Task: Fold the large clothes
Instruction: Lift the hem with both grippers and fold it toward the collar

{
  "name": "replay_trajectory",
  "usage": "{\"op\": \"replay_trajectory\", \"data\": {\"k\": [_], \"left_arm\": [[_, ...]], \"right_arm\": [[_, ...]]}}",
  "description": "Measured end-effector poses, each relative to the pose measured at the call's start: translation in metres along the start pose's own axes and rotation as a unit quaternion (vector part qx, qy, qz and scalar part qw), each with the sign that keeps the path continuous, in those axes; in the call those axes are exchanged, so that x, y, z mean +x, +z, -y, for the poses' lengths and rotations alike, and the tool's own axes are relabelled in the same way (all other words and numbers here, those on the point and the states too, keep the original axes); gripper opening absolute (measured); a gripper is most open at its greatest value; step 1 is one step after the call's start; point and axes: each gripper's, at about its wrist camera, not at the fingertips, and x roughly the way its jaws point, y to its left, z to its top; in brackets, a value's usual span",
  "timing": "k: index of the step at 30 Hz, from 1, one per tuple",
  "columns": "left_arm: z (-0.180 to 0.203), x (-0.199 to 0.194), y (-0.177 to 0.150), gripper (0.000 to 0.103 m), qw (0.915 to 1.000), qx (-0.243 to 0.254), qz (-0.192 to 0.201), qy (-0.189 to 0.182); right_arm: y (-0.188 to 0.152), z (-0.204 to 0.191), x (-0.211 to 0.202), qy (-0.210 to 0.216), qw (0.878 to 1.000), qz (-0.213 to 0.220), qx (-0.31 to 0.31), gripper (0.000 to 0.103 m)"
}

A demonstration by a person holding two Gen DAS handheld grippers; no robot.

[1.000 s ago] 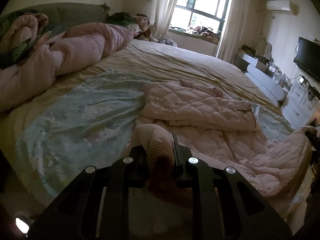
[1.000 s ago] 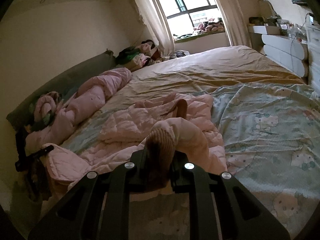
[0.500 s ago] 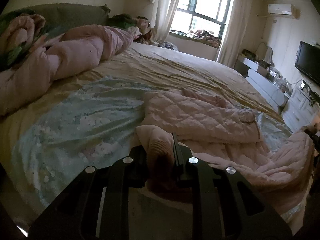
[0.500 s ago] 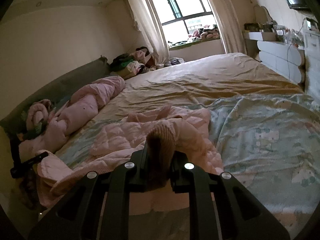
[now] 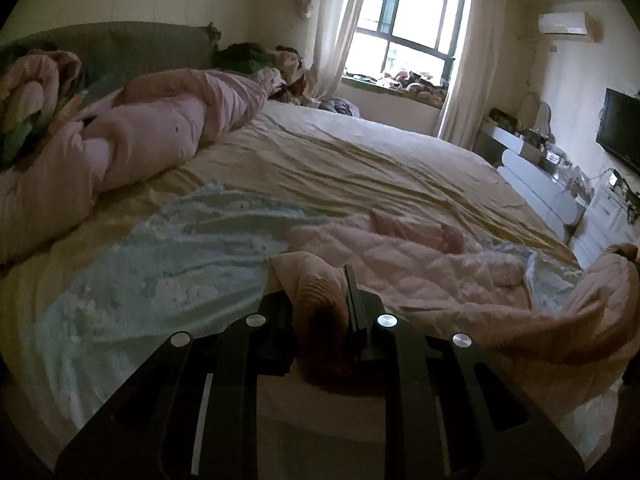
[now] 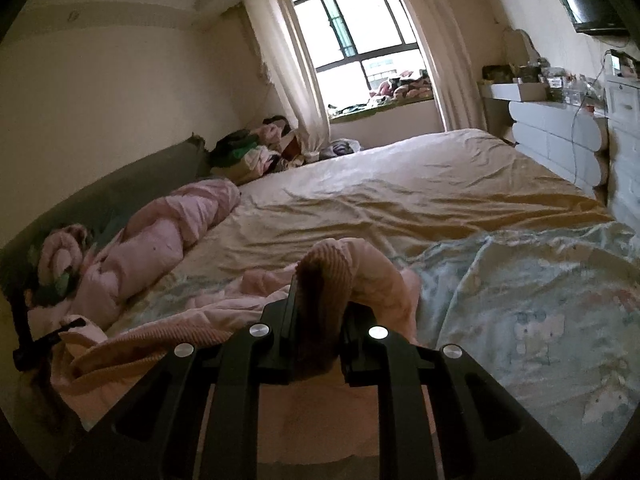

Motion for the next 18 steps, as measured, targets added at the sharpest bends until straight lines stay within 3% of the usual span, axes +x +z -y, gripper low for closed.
{"op": "replay_trajectory", "data": {"k": [11,18], "left_arm": [[0.006,0.025,0.044,0.013,0.9997,0.008,0.023,0.009],[0.006,0.058,0.057,0.013,0.9995,0.010,0.021,0.022]], "right_arm": [[0.044,0.010,0.044,-0.026,0.999,0.017,0.008,0.014],[0.053,0.015,0.081,-0.056,0.998,0.008,-0.002,0.014]]}}
